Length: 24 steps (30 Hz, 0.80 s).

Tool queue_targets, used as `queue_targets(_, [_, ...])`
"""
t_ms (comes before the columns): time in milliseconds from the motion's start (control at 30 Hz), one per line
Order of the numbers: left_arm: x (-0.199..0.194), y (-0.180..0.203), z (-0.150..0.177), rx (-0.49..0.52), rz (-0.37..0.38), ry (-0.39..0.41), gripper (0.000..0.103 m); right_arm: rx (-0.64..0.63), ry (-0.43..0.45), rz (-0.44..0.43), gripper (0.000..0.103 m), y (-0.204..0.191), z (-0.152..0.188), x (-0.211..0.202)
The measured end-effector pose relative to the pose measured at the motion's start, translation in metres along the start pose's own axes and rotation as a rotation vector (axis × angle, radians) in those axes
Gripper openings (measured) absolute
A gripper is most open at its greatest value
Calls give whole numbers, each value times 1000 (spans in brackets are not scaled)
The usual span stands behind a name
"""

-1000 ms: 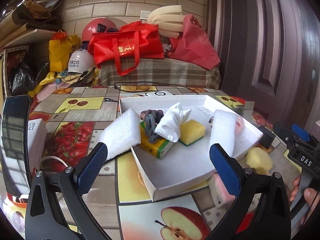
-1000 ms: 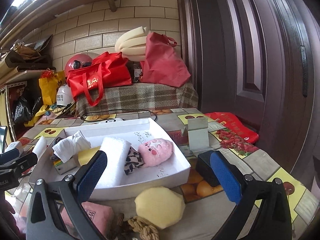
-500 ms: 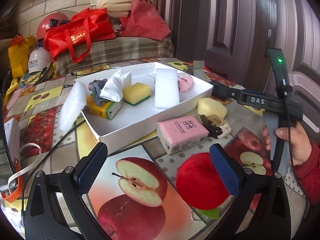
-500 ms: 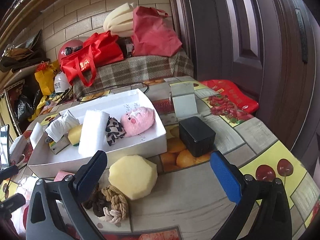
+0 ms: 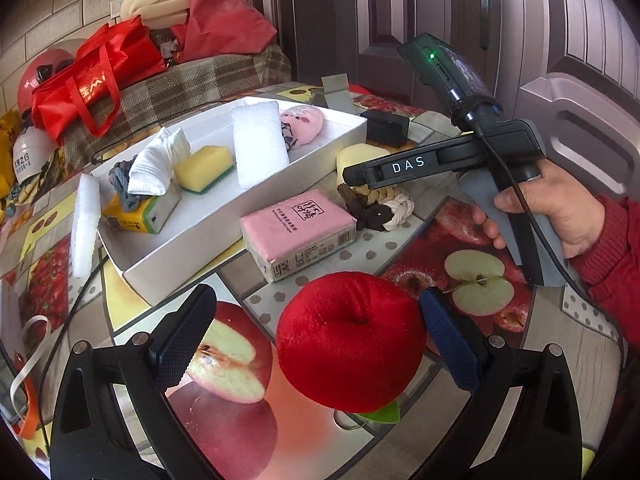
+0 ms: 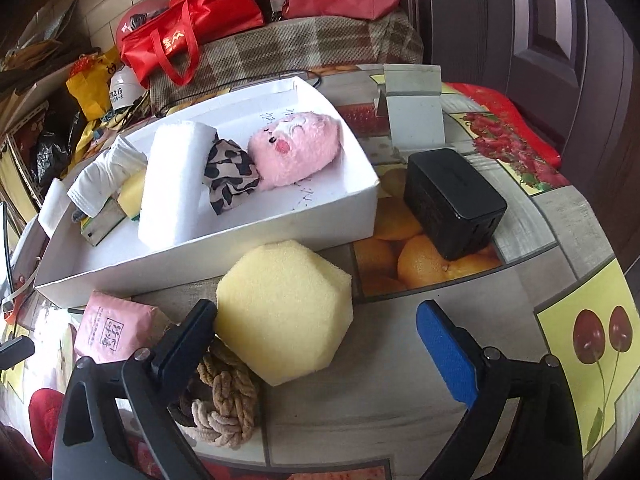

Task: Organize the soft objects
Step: 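Grasp the red apple plush with left tool while right tool grasps the yellow sponge, then carry the apple plush with left tool while right tool carries the sponge into the box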

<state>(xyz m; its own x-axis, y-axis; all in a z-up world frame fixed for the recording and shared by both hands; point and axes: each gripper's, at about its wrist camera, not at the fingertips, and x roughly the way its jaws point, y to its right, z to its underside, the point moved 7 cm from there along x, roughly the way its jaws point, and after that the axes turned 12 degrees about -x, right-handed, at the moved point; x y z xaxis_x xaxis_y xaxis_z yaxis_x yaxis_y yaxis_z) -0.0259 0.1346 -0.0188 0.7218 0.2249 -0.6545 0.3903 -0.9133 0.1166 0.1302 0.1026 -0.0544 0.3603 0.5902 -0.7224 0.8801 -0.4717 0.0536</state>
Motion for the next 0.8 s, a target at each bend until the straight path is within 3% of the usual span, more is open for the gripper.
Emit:
queue_targets(233, [10, 1, 5, 16, -29, -49, 100, -79, -33, 17, 93, -11, -2, 6])
queue_targets(300, [15, 1, 5, 21, -42, -69, 96, -91, -34, 26, 85, -12, -3, 6])
queue_targets(333, [17, 0, 6, 22, -45, -81, 91, -96, -32, 34, 75, -12, -4, 5])
queue_targets(367, [20, 0, 7, 21, -49, -94, 80, -101, -28, 38, 66, -13, -5, 5])
queue_targets(433, [22, -1, 10, 21, -49, -113, 62, -113, -21, 33, 62, -14, -5, 3])
queue_targets(567, [13, 2, 7, 27, -43, -63, 59, -101, 18, 41, 60, -11, -9, -3])
queue_targets(800, [-9, -7, -2, -8, -85, 54, 59, -75, 197, 139, 60, -3, -17, -41])
